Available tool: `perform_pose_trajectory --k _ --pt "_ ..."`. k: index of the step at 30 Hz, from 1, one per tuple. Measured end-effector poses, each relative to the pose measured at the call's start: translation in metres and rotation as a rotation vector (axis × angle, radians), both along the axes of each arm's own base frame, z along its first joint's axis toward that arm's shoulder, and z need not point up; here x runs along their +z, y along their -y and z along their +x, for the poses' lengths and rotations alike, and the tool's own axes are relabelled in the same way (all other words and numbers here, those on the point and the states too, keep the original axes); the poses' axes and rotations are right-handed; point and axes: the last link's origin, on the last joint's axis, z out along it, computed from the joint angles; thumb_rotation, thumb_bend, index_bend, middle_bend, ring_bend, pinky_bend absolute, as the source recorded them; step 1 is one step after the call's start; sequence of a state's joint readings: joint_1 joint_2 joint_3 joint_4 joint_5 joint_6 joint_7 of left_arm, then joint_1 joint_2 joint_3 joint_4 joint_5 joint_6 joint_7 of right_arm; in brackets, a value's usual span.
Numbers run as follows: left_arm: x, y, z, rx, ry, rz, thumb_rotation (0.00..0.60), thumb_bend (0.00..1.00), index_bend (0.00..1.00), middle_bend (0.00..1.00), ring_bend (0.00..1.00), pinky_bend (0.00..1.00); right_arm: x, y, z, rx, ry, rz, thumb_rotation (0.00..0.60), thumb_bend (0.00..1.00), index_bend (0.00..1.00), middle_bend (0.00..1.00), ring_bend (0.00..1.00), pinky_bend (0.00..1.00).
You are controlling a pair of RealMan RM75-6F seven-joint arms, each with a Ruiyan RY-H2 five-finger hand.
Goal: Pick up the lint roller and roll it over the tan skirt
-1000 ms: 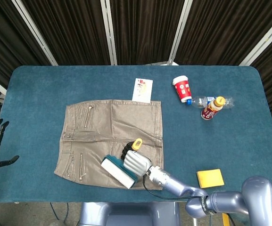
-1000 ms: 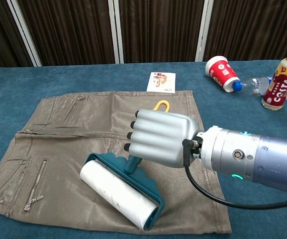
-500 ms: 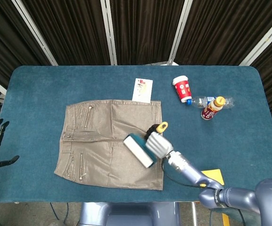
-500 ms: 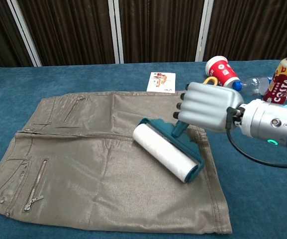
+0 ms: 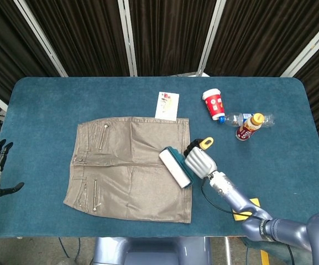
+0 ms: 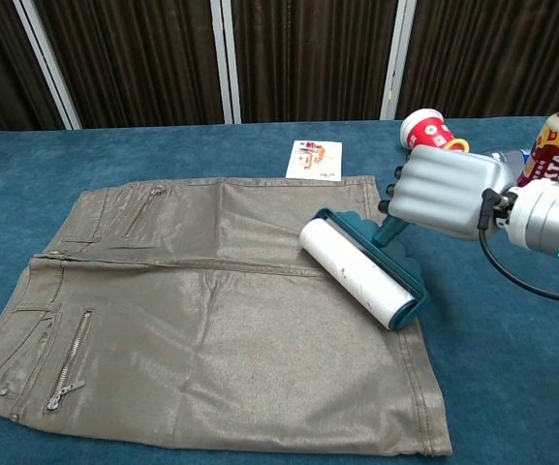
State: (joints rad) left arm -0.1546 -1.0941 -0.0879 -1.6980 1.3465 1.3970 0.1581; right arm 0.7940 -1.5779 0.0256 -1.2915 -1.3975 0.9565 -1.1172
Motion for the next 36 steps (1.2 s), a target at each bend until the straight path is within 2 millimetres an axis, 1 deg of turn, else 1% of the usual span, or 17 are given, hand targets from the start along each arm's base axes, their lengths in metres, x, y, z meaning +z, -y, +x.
perform_pose_trajectory --k 7,10,14,17,20,23,28,31,36 --pt "0.002 0.001 0.0 -0.001 0.004 0.004 0.6 0.0 0.0 0.0 0.0 0.0 -0.012 -0.016 0.024 0.038 0.045 0.052 0.6 0.93 0.43 0.46 0.37 0.43" --pt "0.002 0.001 0.0 -0.003 0.007 0.003 0.6 0.0 0.0 0.0 0.0 0.0 -0.02 -0.027 0.035 0.069 0.048 0.084 0.6 0.93 0.43 0.46 0.37 0.43" --pt "0.003 0.002 0.0 -0.006 0.009 0.002 0.6 0.0 0.0 0.0 0.0 0.0 -0.034 -0.047 0.055 0.115 0.06 0.142 0.6 0.93 0.43 0.46 0.37 0.43" --pt "0.002 0.002 0.0 -0.006 0.007 -0.003 0.6 0.0 0.0 0.0 0.0 0.0 -0.041 -0.058 0.07 0.134 0.079 0.176 0.6 0.93 0.43 0.46 0.37 0.43" --pt "0.001 0.002 -0.001 -0.006 0.004 -0.01 0.6 0.0 0.0 0.0 0.0 0.0 -0.046 -0.064 0.082 0.143 0.098 0.189 0.6 0.93 0.43 0.46 0.38 0.43" --pt "0.001 0.002 -0.001 -0.006 0.003 -0.01 0.6 0.0 0.0 0.0 0.0 0.0 -0.049 -0.067 0.089 0.136 0.116 0.199 0.6 0.93 0.43 0.46 0.38 0.43" --pt "0.001 0.002 -0.001 -0.005 0.003 -0.008 0.6 0.0 0.0 0.0 0.0 0.0 -0.05 -0.067 0.09 0.125 0.116 0.196 0.6 0.93 0.43 0.46 0.38 0.43" --pt "0.002 0.002 -0.001 -0.005 0.003 -0.007 0.6 0.0 0.0 0.0 0.0 0.0 -0.048 -0.063 0.085 0.115 0.104 0.181 0.6 0.93 0.43 0.46 0.38 0.43" --pt "0.001 0.002 -0.001 -0.003 0.002 -0.008 0.6 0.0 0.0 0.0 0.0 0.0 -0.04 -0.052 0.068 0.084 0.085 0.142 0.6 0.93 0.43 0.46 0.38 0.43"
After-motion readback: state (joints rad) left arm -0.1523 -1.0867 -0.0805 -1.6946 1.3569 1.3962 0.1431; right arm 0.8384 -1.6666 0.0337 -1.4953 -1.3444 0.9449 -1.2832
